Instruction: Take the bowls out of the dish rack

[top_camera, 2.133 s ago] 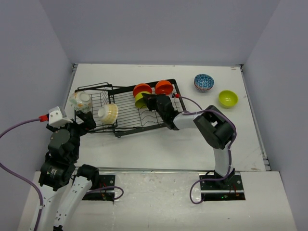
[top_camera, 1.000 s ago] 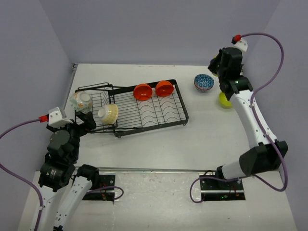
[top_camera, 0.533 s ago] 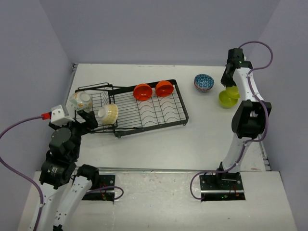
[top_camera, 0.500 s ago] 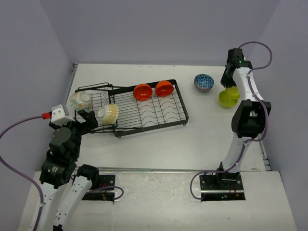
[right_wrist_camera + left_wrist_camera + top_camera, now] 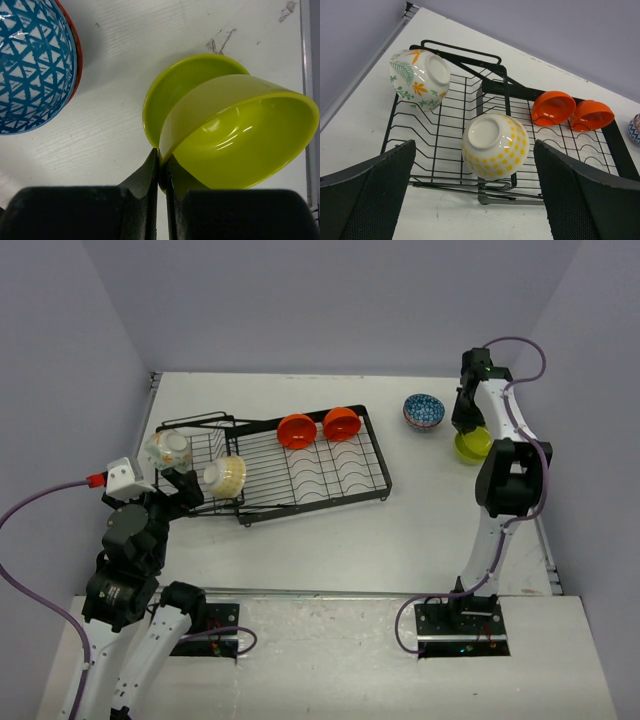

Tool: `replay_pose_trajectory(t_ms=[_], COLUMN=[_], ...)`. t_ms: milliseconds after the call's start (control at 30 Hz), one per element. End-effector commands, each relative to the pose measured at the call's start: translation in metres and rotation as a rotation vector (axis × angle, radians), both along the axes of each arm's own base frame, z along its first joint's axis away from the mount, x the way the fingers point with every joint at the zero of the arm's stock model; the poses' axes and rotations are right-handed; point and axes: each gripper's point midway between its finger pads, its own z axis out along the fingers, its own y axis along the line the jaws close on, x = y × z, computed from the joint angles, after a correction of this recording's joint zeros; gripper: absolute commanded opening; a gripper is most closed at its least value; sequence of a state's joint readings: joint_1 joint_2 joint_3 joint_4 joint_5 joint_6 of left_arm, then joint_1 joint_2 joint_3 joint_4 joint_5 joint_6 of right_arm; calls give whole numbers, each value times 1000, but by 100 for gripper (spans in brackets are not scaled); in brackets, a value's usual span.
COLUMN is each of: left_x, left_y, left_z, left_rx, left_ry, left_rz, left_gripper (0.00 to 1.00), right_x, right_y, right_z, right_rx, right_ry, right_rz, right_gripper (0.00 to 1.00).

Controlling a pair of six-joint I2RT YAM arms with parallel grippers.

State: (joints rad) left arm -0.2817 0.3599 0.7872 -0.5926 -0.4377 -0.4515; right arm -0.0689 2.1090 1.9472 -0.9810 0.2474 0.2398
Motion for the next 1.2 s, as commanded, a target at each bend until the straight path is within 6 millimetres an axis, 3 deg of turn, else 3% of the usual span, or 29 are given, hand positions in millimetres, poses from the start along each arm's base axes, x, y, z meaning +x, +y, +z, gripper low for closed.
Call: replay_pose_trajectory(t_ms=[0,400,467,600,800,933,1000,1033,1067,1100,1133,1167], left_x=[2,2,2,1,2,3,3,4,3,4,3,4], left_y=[0,0,1,2,2,3,3,3,3,3,4,5], left_z=[7,8,8,9,7,6,6,5,5,5,6,5], left_rx=[12,12,12,9,13,15,15,16,17,17,15,17], left_ry=[-27,-28,-28,-35,-25,-16,-15,-12,-12,-12,-14,-10], left_rz=[-4,-2,-1,5,8,13,15,16,18,18,21,27], left_gripper=[100,100,100,100,100,100,100,100,100,100,100,100], right_x=[3,-8,-9,-11,-11,-13,-15,-14,-17,-26,-14,-26], right_y=[-2,-3,-3,-5,4,5,25,36,54,67,88,131], right_z=[5,-18,-17,-19,1,32,56,57,83,76,90,132], right_rx=[-46,-67,-68,-102,-119,-129,-122,-86,-53,-15,42,196], right_ry=[14,115,116,136,97,20,-44,-73,-158,-160,-280,-427], right_rz=[25,21,22,16,24,10,41,58,93,127,174,299], right_gripper=[0,7,17,25,37,43,43,44,46,47,47,50])
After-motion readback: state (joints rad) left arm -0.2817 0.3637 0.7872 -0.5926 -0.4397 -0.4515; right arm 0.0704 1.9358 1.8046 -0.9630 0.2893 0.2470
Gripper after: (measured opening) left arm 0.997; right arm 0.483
